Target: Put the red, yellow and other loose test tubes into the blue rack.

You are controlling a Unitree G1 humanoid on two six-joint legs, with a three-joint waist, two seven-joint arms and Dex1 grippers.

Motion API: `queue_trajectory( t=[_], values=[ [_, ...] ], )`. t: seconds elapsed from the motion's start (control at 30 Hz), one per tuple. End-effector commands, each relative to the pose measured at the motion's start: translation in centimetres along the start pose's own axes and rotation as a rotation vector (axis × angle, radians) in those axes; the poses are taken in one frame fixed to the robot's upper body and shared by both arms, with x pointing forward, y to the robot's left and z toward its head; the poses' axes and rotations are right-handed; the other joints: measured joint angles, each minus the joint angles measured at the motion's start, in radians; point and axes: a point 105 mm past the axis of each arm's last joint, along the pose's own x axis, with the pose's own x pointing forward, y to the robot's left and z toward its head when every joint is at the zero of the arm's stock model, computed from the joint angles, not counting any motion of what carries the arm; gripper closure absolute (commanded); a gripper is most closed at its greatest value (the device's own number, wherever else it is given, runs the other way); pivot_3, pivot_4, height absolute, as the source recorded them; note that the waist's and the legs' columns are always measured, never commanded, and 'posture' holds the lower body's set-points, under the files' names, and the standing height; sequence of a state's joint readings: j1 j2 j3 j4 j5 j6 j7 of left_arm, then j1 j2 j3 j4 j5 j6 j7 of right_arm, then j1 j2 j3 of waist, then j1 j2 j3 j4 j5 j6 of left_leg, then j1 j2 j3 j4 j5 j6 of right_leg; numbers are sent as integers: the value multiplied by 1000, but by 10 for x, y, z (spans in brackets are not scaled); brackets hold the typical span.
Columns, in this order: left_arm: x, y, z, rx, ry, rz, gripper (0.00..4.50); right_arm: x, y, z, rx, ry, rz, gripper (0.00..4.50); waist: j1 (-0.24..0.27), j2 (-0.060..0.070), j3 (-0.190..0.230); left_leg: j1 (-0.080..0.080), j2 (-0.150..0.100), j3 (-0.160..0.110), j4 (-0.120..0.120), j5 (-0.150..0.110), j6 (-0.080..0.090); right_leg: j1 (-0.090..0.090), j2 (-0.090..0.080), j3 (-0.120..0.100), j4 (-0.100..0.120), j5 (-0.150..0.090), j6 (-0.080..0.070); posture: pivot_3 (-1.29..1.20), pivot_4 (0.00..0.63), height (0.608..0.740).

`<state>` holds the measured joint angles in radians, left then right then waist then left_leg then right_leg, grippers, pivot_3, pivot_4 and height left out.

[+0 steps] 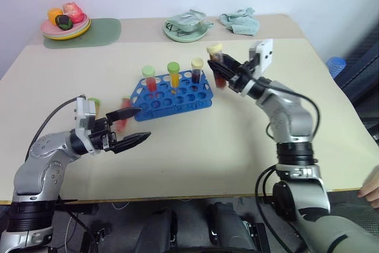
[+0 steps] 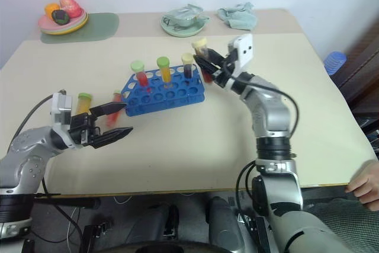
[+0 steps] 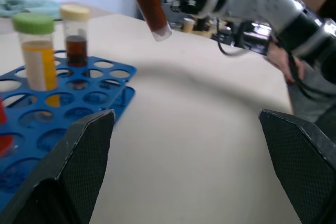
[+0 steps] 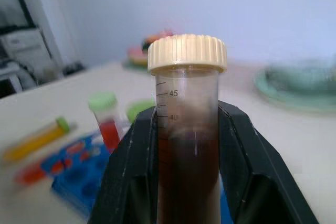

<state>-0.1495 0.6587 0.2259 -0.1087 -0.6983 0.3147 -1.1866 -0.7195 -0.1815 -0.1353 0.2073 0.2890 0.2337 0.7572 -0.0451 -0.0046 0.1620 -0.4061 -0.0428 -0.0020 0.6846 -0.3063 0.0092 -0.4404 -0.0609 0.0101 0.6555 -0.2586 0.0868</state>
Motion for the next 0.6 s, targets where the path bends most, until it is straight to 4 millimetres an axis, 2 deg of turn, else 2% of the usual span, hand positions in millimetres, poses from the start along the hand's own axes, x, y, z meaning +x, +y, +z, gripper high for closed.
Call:
queue_trajectory(
  t=[0.03, 0.23, 0.6],
  values=[
    [-8, 5, 9, 52, -21, 47, 0, 14, -2, 15, -94, -185, -80, 3318, 0, 0, 0, 0, 0, 0, 0, 0, 0, 0, 0, 0, 0, 0, 0, 0, 150, 740],
    [-21, 3, 11, 57, -23, 102, 0, 19, 6, 0, -80, -290, -90, 3318, 1, 0, 0, 0, 0, 0, 0, 0, 0, 0, 0, 0, 0, 0, 0, 0, 150, 740],
    [-37, 3, 18, 68, -31, 180, 0, 18, 16, -31, 53, -337, -91, 3318, -1, 0, 0, 1, 0, 0, 0, 0, 0, 1, 0, 0, 0, 0, 0, 0, 150, 740]
  ],
)
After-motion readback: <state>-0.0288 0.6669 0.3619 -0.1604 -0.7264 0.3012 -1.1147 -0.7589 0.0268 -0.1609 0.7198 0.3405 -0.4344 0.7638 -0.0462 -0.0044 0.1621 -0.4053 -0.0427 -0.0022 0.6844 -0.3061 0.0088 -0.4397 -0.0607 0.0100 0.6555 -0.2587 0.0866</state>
